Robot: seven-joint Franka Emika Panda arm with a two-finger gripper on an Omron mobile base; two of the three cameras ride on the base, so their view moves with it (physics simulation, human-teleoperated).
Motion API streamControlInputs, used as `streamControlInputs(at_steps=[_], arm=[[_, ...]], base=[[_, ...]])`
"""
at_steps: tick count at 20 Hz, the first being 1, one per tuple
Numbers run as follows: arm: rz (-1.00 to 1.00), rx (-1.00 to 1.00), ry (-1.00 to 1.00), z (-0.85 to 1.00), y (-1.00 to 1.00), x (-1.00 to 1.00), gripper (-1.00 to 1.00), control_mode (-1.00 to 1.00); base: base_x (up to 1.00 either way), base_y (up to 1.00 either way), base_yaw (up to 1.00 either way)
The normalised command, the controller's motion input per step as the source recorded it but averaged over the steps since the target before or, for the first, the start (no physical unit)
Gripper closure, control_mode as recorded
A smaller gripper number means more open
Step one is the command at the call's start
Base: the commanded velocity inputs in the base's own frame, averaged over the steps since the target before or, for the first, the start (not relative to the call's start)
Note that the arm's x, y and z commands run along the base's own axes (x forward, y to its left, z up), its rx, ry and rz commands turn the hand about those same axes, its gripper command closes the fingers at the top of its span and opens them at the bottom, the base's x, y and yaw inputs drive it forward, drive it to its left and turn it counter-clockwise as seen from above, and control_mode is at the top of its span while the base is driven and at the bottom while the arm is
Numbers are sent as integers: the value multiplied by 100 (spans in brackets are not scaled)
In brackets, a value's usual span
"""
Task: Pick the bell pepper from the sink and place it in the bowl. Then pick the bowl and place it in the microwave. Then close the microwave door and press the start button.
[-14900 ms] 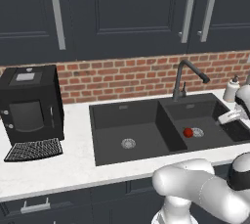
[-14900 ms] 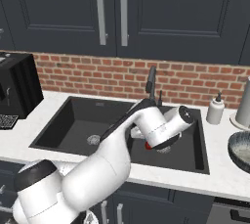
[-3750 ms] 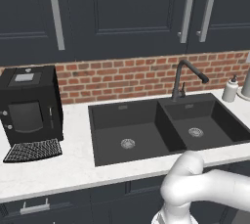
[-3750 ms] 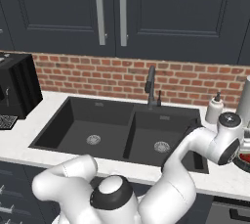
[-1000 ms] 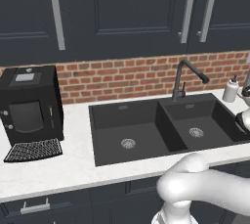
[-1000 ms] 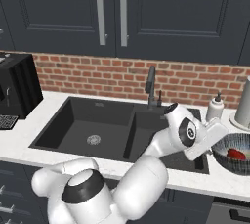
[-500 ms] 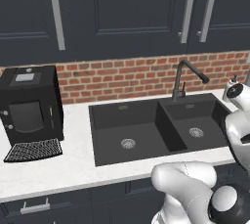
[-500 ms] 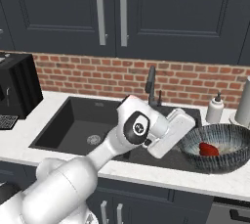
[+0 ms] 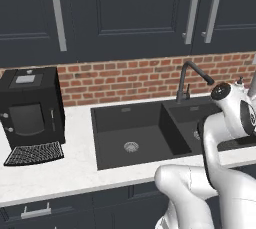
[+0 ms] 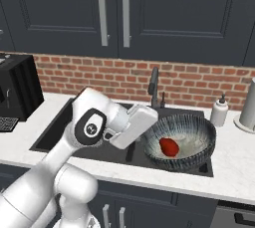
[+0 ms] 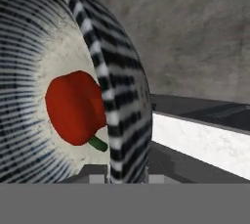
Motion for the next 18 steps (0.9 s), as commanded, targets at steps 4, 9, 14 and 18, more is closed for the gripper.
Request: streamControlInputs(at_steps=[4,9,14,18], arm=[[27,16,0,90,82,-39,100,-100],[25,10,0,84,87,-31,100,-100],[23,4,6,92,86,-19,100,-100],[29,11,11,64,88,-11,100,-100]], base=[[0,0,0],[0,0,0],[0,0,0],[0,0,0]])
